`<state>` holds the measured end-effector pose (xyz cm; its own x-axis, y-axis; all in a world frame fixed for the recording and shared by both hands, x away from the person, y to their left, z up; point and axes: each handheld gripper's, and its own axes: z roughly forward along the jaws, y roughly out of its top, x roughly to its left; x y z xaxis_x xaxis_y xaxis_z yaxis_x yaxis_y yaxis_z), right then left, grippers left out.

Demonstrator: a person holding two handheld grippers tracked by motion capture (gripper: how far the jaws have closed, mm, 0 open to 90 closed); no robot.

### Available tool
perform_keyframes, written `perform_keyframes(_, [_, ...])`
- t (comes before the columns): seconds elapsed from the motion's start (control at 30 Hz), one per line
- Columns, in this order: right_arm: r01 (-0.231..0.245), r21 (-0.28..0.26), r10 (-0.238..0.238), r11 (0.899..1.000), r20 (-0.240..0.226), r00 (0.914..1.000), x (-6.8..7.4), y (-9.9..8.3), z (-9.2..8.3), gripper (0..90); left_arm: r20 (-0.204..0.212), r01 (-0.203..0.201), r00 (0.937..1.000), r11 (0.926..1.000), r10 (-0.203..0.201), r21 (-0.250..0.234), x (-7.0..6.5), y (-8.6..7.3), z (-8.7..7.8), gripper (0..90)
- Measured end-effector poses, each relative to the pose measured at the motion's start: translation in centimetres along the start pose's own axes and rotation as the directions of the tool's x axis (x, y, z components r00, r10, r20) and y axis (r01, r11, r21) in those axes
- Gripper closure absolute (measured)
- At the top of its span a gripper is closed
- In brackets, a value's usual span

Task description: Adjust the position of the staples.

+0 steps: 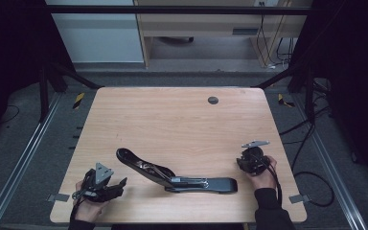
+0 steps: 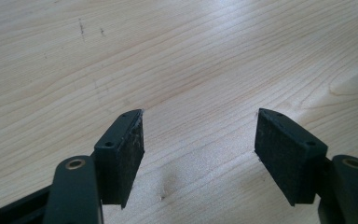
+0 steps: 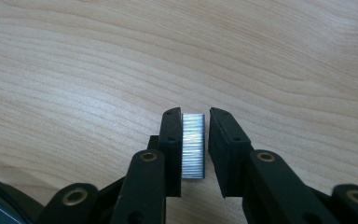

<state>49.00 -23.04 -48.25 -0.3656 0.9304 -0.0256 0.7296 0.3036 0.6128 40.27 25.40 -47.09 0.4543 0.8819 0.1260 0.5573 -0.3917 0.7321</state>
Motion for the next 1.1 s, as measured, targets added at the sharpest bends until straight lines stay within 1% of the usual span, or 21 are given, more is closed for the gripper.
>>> perform_keyframes(0.03, [0.002, 0.005, -0.002, 1.000, -0.001, 1.0000, 0.0, 0.0, 0.0, 77.2, 0.000, -0.001, 1.0000, 1.0000, 0.001, -0.001, 0.0, 0.0, 0.0, 32.2])
perform_keyframes(0.07, [-0.007, 0.012, 0.007, 1.000, -0.008, 0.9999, 0.0, 0.0, 0.1, 77.3, 0.000, -0.002, 1.0000, 1.0000, 0.002, -0.001, 0.0, 0.0, 0.0, 32.2])
perform_keyframes(0.17, [-0.009, 0.016, 0.009, 1.000, -0.007, 0.9999, 0.1, 0.0, 0.0, 77.8, 0.000, -0.004, 1.0000, 1.0000, 0.004, 0.000, 0.0, 0.0, 0.0, 32.2])
perform_keyframes(0.2, [-0.002, 0.015, 0.002, 1.000, -0.006, 1.0000, 0.0, 0.0, 0.0, 77.9, 0.000, -0.005, 1.0000, 1.0000, 0.005, 0.000, 0.0, 0.0, 0.0, 32.2])
perform_keyframes(0.3, [-0.020, 0.010, 0.020, 1.000, -0.034, 0.9992, -0.2, 0.0, -0.4, 78.0, 0.000, -0.006, 1.0000, 1.0000, 0.006, -0.001, -0.1, 0.0, -0.1, 32.2])
perform_keyframes(0.33, [-0.013, 0.001, 0.013, 1.000, -0.039, 0.9992, -0.3, -0.1, -0.6, 78.0, 0.000, -0.007, 1.0000, 1.0000, 0.007, -0.002, -0.1, 0.0, -0.1, 32.2])
perform_keyframes(0.37, [-0.019, -0.005, 0.019, 1.000, -0.061, 0.9980, -0.4, -0.1, -0.9, 78.0, 0.000, -0.008, 1.0000, 1.0000, 0.008, -0.002, -0.1, 0.0, -0.1, 32.2])
perform_keyframes(0.43, [-0.002, -0.024, 0.000, 1.000, -0.081, 0.9968, -0.6, -0.2, -1.3, 78.0, 0.000, -0.008, 1.0000, 1.0000, 0.008, -0.002, -0.1, 0.0, -0.2, 32.2])
perform_keyframes(0.47, [-0.010, -0.025, 0.007, 1.000, -0.105, 0.9945, -0.7, -0.4, -1.7, 78.0, 0.000, -0.008, 1.0000, 1.0000, 0.008, -0.002, -0.1, 0.0, -0.2, 32.2])
perform_keyframes(0.5, [-0.004, -0.033, 0.001, 0.999, -0.111, 0.9938, -0.7, -0.5, -1.9, 78.0, 0.000, -0.010, 1.0000, 1.0000, 0.010, -0.001, -0.1, -0.1, -0.1, 32.2])
perform_keyframes(0.53, [0.009, -0.038, -0.014, 0.999, -0.133, 0.9911, -0.9, -0.8, -2.2, 78.0, 0.001, -0.010, 0.9999, 0.9999, 0.010, -0.001, -0.2, -0.1, -0.1, 32.2])
perform_keyframes(0.6, [0.021, -0.043, -0.027, 0.999, -0.144, 0.9892, -0.9, -1.2, -2.6, 78.0, 0.002, -0.014, 0.9999, 0.9999, 0.014, 0.002, -0.2, -0.1, -0.1, 32.2])
perform_keyframes(0.63, [0.040, -0.047, -0.046, 0.998, -0.139, 0.9892, -1.0, -1.4, -2.7, 78.0, 0.001, -0.016, 0.9999, 0.9999, 0.016, 0.002, -0.2, -0.1, -0.1, 32.1])
perform_keyframes(0.7, [0.044, -0.036, -0.049, 0.998, -0.141, 0.9887, -1.2, -1.8, -3.1, 77.9, 0.000, -0.017, 0.9998, 0.9998, 0.017, 0.002, -0.3, 0.0, -0.1, 32.2])
perform_keyframes(0.77, [0.049, -0.048, -0.056, 0.998, -0.153, 0.9866, -1.2, -2.3, -3.4, 77.9, -0.002, -0.019, 0.9998, 0.9998, 0.019, 0.001, -0.3, 0.0, -0.2, 32.2])
perform_keyframes(0.9, [0.083, -0.030, -0.087, 0.996, -0.160, 0.9833, -1.1, -3.1, -3.7, 77.9, -0.005, -0.021, 0.9998, 0.9998, 0.021, 0.001, -0.2, 0.0, -0.2, 32.2])
perform_keyframes(0.93, [0.102, -0.035, -0.107, 0.994, -0.158, 0.9817, -1.1, -3.3, -3.8, 77.9, -0.005, -0.021, 0.9998, 0.9998, 0.021, 0.001, -0.2, 0.0, -0.2, 32.2])
perform_keyframes(0.97, [0.103, -0.034, -0.107, 0.994, -0.157, 0.9818, -1.0, -3.4, -4.0, 77.9, -0.004, -0.023, 0.9997, 0.9997, 0.023, 0.001, -0.3, 0.0, -0.2, 32.2])
perform_keyframes(1.0, [0.130, -0.047, -0.136, 0.990, -0.155, 0.9786, -1.1, -3.6, -4.0, 77.9, -0.004, -0.024, 0.9997, 0.9997, 0.024, 0.000, -0.3, 0.0, -0.2, 32.2])
perform_keyframes(1.03, [0.147, -0.053, -0.154, 0.988, -0.159, 0.9753, -1.2, -3.8, -4.2, 77.9, -0.004, -0.024, 0.9997, 0.9997, 0.024, 0.000, -0.3, 0.0, -0.2, 32.2])
perform_keyframes(1.1, [0.161, -0.058, -0.169, 0.985, -0.166, 0.9716, -1.2, -4.3, -4.5, 77.9, -0.004, -0.024, 0.9997, 0.9997, 0.024, 0.000, -0.3, 0.0, -0.2, 32.3])
